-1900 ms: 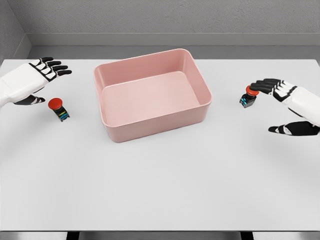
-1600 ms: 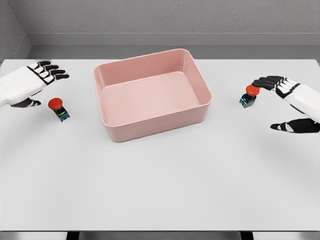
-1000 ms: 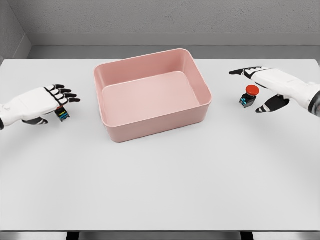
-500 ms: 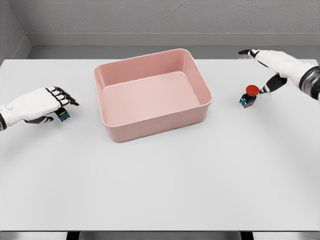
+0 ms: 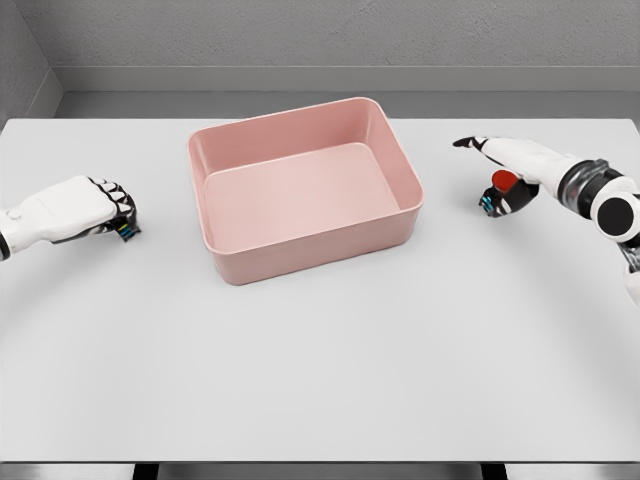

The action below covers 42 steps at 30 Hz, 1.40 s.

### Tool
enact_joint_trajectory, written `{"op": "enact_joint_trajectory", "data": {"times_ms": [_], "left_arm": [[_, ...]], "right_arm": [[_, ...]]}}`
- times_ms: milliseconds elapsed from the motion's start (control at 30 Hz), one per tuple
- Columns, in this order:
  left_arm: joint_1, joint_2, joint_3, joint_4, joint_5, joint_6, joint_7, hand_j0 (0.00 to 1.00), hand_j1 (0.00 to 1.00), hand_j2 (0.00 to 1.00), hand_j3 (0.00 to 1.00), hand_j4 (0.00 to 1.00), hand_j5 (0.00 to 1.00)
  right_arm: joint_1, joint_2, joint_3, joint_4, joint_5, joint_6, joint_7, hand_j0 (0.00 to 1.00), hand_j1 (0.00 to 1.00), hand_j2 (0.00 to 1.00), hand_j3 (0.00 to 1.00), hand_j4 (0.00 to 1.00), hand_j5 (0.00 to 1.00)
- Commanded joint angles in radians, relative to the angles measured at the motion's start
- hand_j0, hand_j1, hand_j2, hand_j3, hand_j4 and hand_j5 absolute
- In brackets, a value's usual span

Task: Put the industrial switch in the basket with both arms

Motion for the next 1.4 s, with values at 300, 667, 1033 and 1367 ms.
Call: {"op": "enact_joint_trajectory", "data": {"times_ms": [300,667,1033,1367], "left_arm": [[-0.008,-0.002,0.012,-0.012,-0.003,-0.002,0.0,0.25,0.25,0.25,0.25,0.25,0.25],[-0.066,-0.004,0.144,-0.068,0.049,-0.002,0.003,0.25,0.25,0.25,0.25,0.25,0.25],[-0.115,-0.174,0.181,-0.278,0.059,-0.002,0.0,0.25,0.25,0.25,0.25,0.25,0.25],[-0.138,-0.243,0.091,-0.328,0.052,-0.002,-0.004,0.25,0.25,0.25,0.25,0.25,0.25]], "right_arm": [[0.002,-0.012,-0.002,0.066,0.005,-0.003,0.0,1.0,1.0,1.0,1.0,1.0,1.0],[0.002,-0.011,-0.002,0.093,0.02,-0.006,0.0,0.74,0.74,0.74,0.74,0.74,0.74],[0.003,0.0,0.007,0.1,0.022,-0.011,0.0,0.54,0.54,0.54,0.54,0.54,0.54],[0.002,0.001,0.007,0.086,0.022,-0.014,0.0,0.45,0.45,0.45,0.45,0.45,0.45]]}}
